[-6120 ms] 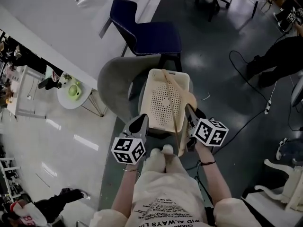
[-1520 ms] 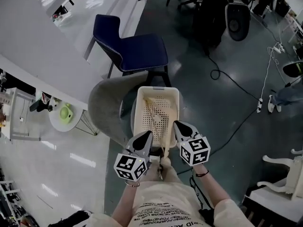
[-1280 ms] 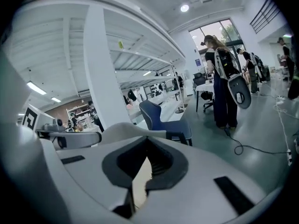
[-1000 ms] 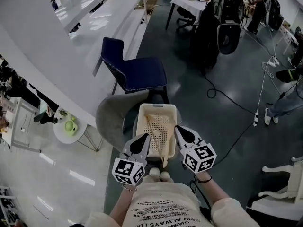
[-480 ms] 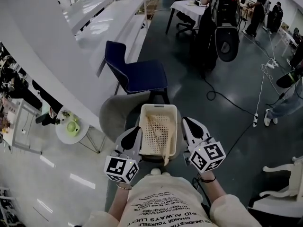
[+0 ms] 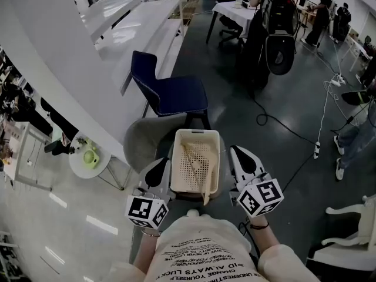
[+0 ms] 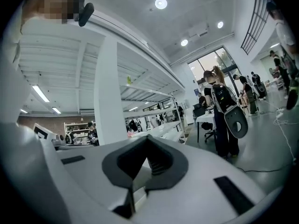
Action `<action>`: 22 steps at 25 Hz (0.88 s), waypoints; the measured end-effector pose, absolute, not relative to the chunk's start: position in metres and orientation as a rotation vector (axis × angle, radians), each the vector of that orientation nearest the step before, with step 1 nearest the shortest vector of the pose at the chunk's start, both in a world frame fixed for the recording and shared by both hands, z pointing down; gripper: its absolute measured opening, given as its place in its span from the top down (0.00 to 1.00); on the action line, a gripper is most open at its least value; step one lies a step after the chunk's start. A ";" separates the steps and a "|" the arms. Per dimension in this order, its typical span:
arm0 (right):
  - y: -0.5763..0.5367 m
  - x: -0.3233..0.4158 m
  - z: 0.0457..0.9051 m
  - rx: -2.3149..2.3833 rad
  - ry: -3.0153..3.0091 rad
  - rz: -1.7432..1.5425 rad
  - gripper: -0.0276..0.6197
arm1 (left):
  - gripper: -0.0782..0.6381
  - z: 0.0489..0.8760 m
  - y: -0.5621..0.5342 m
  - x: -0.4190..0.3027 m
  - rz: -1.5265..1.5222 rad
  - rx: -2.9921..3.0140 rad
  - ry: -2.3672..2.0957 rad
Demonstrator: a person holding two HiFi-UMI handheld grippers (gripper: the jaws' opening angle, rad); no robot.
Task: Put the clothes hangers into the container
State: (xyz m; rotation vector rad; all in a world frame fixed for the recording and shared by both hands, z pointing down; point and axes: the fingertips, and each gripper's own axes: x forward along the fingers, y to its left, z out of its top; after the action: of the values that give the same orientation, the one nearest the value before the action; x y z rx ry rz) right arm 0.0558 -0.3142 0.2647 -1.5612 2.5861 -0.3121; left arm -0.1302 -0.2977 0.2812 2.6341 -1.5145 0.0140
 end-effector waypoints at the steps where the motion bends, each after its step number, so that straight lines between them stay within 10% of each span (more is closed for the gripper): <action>1: -0.314 0.056 0.266 -1.564 2.587 -0.313 0.95 | 0.85 0.282 -0.298 -0.131 0.016 2.632 -1.518; 22: -0.322 0.068 0.274 -1.612 2.579 -0.311 0.95 | 0.85 0.286 -0.307 -0.121 0.073 2.645 -1.517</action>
State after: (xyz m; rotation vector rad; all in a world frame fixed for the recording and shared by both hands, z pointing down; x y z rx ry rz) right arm 0.0684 -0.3225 0.2738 -1.6122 2.5793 -0.3113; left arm -0.1206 -0.3067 0.2857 2.6454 -1.5173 0.0727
